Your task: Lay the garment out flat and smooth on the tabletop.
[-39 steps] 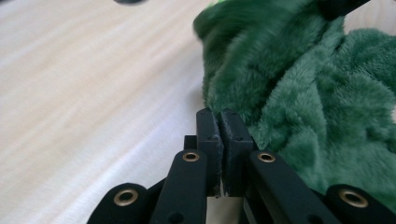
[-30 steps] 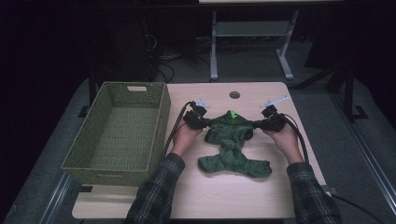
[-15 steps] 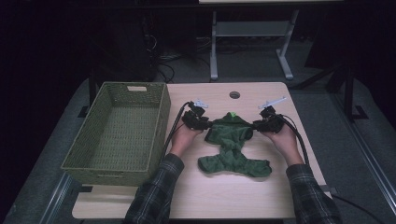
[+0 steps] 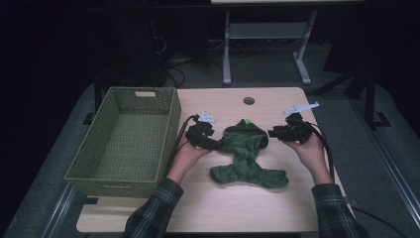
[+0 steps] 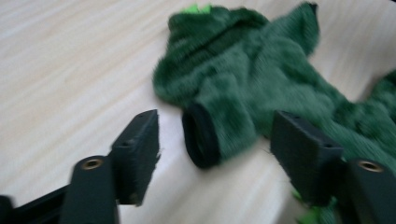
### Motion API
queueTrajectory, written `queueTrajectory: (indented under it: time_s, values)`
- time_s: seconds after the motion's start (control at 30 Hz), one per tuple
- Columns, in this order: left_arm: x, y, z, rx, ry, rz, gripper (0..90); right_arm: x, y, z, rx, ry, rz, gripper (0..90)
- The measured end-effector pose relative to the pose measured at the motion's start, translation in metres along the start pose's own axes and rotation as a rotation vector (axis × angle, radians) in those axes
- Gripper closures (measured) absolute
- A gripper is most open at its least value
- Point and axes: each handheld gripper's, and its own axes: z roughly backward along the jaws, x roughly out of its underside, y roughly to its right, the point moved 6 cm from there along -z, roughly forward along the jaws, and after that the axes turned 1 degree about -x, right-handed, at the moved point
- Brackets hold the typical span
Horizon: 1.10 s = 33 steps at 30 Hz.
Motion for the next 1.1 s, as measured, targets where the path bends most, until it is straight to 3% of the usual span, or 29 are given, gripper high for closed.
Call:
queueTrajectory:
  time_s: [0.3, 0.43, 0.53, 0.67, 0.8, 0.9, 1.03, 1.1]
  values:
    - [0.032, 0.032, 0.021, 0.026, 0.016, 0.011, 17.4, 0.010, -0.031, 0.010, -0.054, 0.061, 0.020, 62.6]
    - [0.047, 0.041, 0.029, 0.022, 0.019, 0.000, 14.0, 0.013, -0.044, 0.008, -0.058, 0.038, 0.049, 61.3]
    - [0.056, 0.045, 0.033, 0.022, 0.016, -0.005, 13.9, 0.013, -0.051, 0.010, -0.074, 0.061, 0.056, 61.5]
    - [0.074, 0.055, 0.039, 0.029, 0.008, -0.005, 13.2, 0.019, -0.065, 0.007, -0.101, 0.046, 0.059, 61.7]
    - [0.084, 0.060, 0.042, 0.012, 0.006, -0.016, 13.2, 0.020, -0.078, 0.008, -0.117, 0.060, 0.086, 62.7]
    - [0.091, 0.061, 0.042, 0.002, -0.003, -0.014, 13.2, 0.021, -0.084, 0.007, -0.122, 0.057, 0.092, 62.9]
    - [0.109, 0.069, 0.037, 0.004, -0.052, 0.000, 12.8, 0.022, -0.099, 0.003, -0.154, 0.059, 0.124, 63.5]
    - [0.113, 0.071, 0.037, 0.000, -0.064, -0.016, 12.7, 0.023, -0.107, 0.002, -0.167, 0.049, 0.122, 63.8]
